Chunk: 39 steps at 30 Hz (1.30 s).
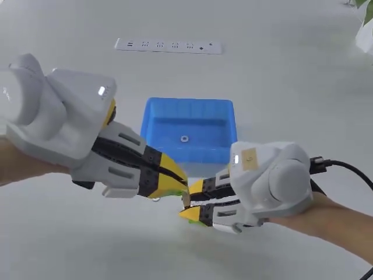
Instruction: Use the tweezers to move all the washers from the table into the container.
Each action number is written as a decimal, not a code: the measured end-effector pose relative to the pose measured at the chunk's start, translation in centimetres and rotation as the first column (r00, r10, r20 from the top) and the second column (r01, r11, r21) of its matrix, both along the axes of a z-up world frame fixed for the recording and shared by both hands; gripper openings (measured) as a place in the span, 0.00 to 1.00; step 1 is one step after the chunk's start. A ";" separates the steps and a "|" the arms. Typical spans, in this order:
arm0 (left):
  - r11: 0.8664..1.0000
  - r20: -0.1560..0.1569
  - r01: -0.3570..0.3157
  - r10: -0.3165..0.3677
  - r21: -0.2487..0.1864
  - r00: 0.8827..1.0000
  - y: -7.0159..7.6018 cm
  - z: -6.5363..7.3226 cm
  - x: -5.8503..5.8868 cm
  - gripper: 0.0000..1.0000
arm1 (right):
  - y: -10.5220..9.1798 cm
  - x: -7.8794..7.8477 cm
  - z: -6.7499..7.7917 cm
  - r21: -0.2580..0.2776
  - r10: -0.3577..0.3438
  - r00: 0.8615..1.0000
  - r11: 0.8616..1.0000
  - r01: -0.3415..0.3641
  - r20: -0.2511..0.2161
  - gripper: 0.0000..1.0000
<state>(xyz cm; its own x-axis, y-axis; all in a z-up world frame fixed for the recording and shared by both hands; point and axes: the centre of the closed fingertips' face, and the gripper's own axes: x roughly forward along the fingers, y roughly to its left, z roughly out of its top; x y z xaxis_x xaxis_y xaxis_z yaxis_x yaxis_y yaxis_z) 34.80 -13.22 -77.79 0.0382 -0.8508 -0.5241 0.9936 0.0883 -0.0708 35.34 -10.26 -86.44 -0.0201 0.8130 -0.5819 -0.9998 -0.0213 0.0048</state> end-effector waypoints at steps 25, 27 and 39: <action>1.000 -0.021 -0.016 0.017 0.012 1.000 0.1 -0.1 0.4 0.06 | -0.3 0.0 -0.1 -0.016 0.006 1.000 1.000 -0.006 -0.011 0.11; 1.000 -0.027 -0.020 0.021 0.012 0.999 0.1 -0.1 0.4 0.06 | -0.3 0.0 -0.2 -0.014 0.006 1.000 1.000 -0.006 -0.012 0.11; 0.999 -0.005 0.006 -0.006 0.038 1.000 0.0 0.0 0.3 0.05 | -0.2 -0.1 0.0 -0.023 0.012 1.000 1.000 -0.012 0.010 0.10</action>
